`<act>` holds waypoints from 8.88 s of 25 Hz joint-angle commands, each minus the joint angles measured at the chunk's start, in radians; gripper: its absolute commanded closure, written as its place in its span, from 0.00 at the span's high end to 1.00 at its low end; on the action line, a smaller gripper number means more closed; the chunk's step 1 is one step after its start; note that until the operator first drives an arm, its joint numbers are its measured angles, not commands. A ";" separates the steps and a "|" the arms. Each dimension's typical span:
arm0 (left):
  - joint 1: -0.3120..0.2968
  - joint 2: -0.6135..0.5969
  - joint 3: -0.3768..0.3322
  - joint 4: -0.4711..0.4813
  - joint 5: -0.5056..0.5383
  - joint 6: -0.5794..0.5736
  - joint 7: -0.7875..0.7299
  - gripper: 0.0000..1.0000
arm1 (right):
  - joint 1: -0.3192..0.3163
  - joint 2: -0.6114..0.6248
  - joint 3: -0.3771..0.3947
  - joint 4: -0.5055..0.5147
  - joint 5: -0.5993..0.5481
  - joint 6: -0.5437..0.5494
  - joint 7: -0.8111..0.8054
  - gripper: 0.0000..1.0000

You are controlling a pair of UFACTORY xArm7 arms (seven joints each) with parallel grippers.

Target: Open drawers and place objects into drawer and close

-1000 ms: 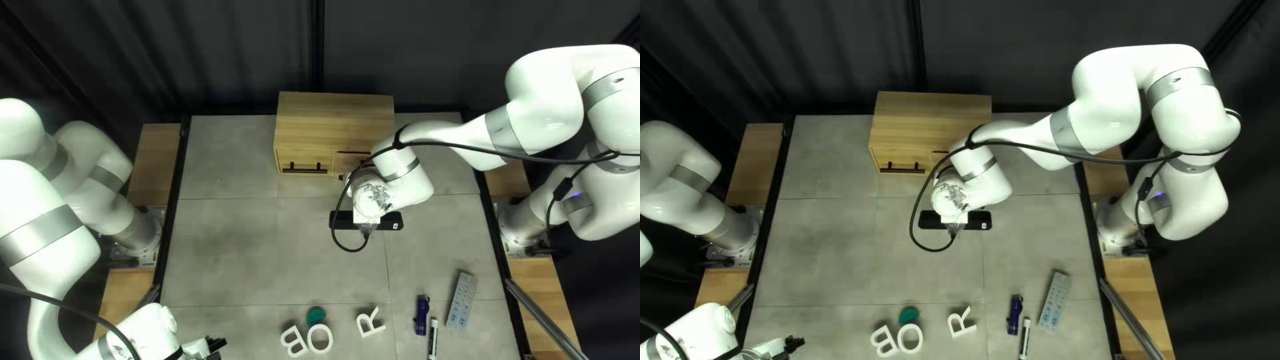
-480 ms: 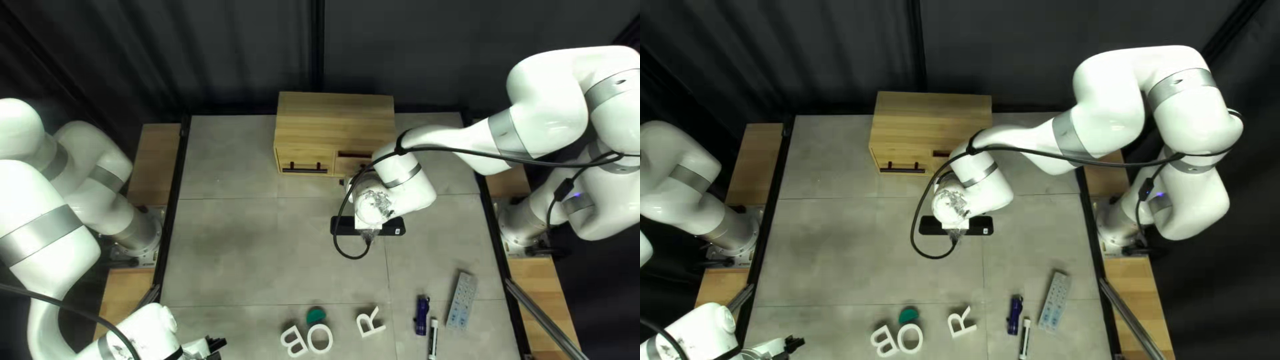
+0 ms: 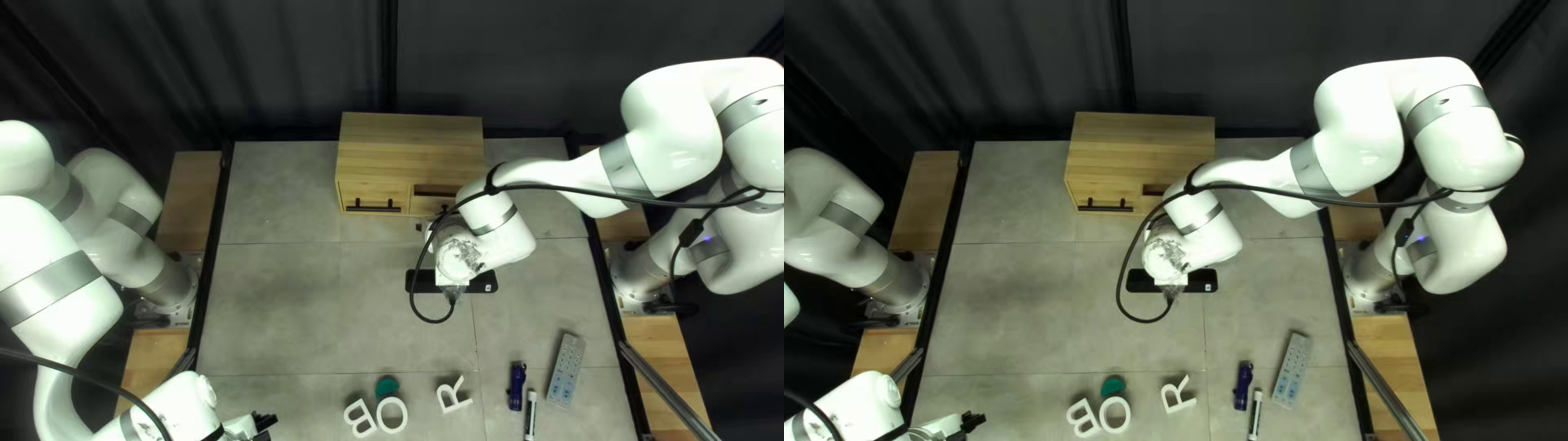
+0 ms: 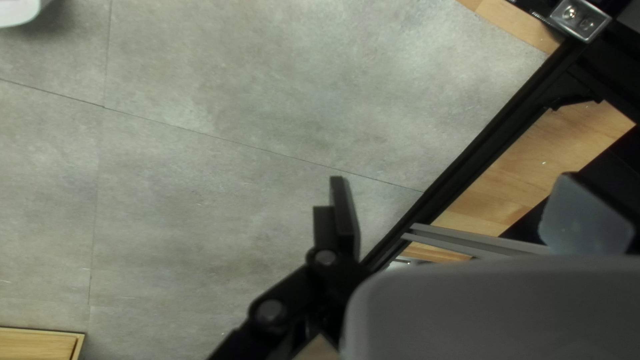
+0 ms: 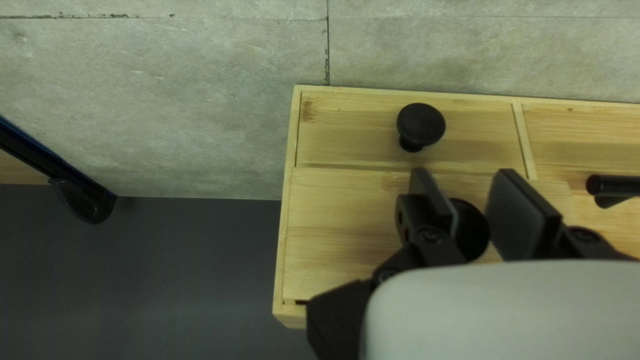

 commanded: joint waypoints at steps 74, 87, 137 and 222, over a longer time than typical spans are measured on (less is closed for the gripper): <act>0.000 0.000 0.000 0.000 0.000 0.000 0.000 1.00 | 0.012 -0.308 0.013 -0.135 0.009 -0.156 -0.365 1.00; 0.000 0.000 0.000 0.000 0.000 0.000 0.000 1.00 | -0.043 -0.227 -0.084 -0.099 0.152 -0.371 -0.960 1.00; 0.000 0.000 0.000 0.000 0.000 0.000 0.000 1.00 | 0.049 -0.052 -0.092 0.488 0.494 0.610 0.231 1.00; 0.000 0.000 0.000 0.000 0.000 0.000 0.000 1.00 | -0.024 -0.057 -0.195 0.074 0.746 -0.123 0.976 1.00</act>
